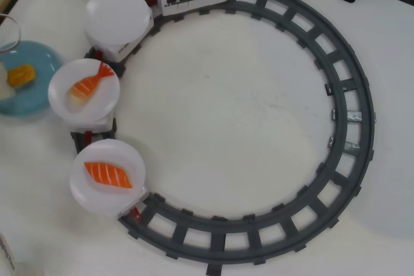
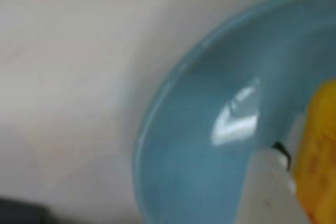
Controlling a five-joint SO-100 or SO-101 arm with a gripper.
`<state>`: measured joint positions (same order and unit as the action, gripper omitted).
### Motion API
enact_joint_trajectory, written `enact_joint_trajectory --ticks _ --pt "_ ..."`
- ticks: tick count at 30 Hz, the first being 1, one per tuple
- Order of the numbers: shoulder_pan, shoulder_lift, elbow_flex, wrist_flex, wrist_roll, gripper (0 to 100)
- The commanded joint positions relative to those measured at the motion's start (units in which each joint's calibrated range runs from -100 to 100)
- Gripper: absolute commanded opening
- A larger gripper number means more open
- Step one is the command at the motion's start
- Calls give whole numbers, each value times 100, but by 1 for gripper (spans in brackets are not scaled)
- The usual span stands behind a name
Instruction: Pick up the sushi from the Shinkansen and put it on the blue dish
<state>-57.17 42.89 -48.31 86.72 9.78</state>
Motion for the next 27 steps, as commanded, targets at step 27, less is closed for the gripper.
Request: enact_joint_trajectory --ticks 27 --pt "-1017 -7636 6337 -3445 -1354 28"
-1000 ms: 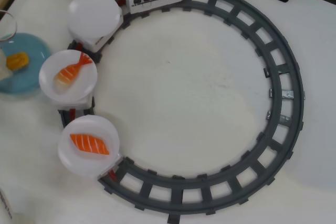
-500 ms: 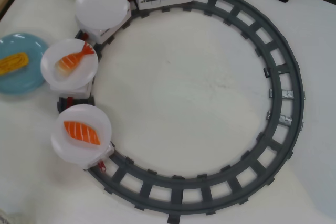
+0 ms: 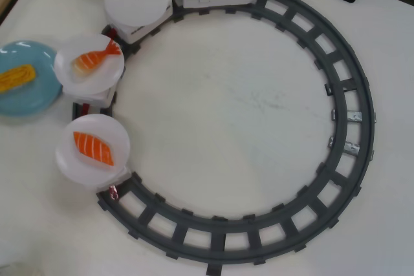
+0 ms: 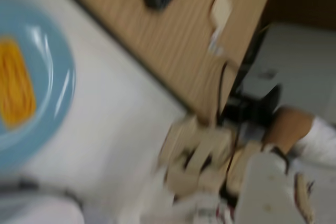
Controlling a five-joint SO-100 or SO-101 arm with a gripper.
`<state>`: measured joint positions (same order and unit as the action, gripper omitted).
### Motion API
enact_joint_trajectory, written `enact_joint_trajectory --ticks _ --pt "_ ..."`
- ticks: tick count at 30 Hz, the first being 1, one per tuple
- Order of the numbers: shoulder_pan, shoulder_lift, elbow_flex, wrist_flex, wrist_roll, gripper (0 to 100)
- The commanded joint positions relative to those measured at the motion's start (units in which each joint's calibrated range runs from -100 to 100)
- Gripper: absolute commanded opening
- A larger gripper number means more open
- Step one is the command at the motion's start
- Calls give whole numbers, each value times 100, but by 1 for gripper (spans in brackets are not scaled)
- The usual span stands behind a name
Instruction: Pick up the sushi from the Shinkansen and put it on the blue dish
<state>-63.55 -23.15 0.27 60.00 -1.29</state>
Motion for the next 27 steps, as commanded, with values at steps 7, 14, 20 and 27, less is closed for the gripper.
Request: enact_joint_trajectory --ticks 7,14,20,27 --pt "-1304 -2450 4292 -1648 -598 28" --pt "-2017 -3595 6248 -1605 -556 28" --pt "-2430 -4864 7790 -1299 -551 28" --pt "-2862 -6241 8386 -212 -551 14"
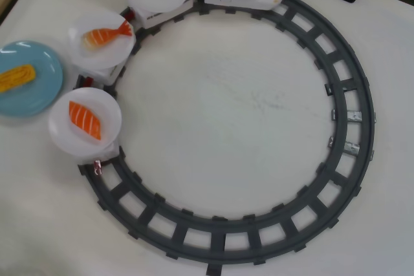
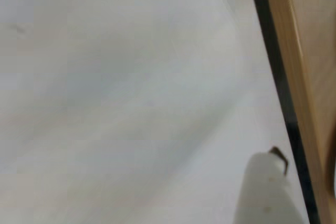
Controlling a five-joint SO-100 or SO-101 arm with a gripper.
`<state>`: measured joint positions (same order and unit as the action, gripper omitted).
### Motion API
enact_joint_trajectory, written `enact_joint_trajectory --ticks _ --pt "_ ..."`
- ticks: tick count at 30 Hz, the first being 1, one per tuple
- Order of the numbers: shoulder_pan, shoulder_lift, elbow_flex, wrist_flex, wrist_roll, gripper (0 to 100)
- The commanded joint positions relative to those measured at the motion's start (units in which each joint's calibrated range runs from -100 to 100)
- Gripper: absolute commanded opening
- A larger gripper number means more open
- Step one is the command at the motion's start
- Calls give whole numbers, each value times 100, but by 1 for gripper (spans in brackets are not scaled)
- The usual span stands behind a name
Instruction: Pick up the sushi from the Shinkansen and put it on the blue dish
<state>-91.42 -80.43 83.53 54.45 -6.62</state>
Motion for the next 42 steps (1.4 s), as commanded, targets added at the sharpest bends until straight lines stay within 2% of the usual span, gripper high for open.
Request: enact_joint_trajectory --ticks 1,3,7,14,42 --pt "-92 -713 132 461 -18 10" --pt "-92 -1136 348 538 -18 5" --pt "-198 -1824 799 792 -18 4" --pt "-717 -1741 1088 860 -18 4" --pt "-682 -1741 1214 860 -54 4"
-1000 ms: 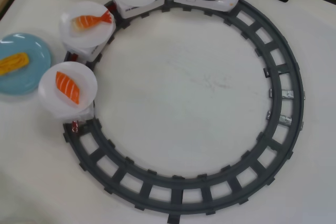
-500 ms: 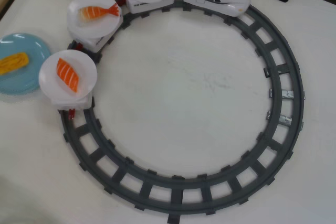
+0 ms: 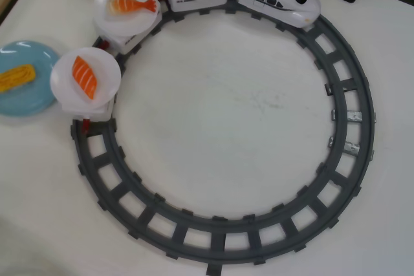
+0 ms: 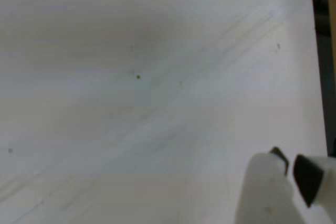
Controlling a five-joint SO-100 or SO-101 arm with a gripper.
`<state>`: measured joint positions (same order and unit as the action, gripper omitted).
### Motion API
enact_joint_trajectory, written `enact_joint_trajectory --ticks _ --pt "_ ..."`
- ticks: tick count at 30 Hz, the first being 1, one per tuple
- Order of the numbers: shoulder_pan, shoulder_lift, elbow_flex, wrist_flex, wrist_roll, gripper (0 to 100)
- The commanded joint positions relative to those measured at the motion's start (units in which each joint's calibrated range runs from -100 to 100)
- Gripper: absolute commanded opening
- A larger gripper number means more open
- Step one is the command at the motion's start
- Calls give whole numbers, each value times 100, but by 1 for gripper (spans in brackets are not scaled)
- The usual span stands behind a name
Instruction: Pick up the sushi from the Shinkansen and put it on the blue dish
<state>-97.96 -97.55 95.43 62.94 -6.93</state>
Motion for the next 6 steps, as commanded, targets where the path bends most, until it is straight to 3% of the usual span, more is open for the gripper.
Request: enact_joint_trajectory --ticks 1,6 --pt "-28 -29 25 12 -23 4" --pt "-28 -29 25 12 -23 4"
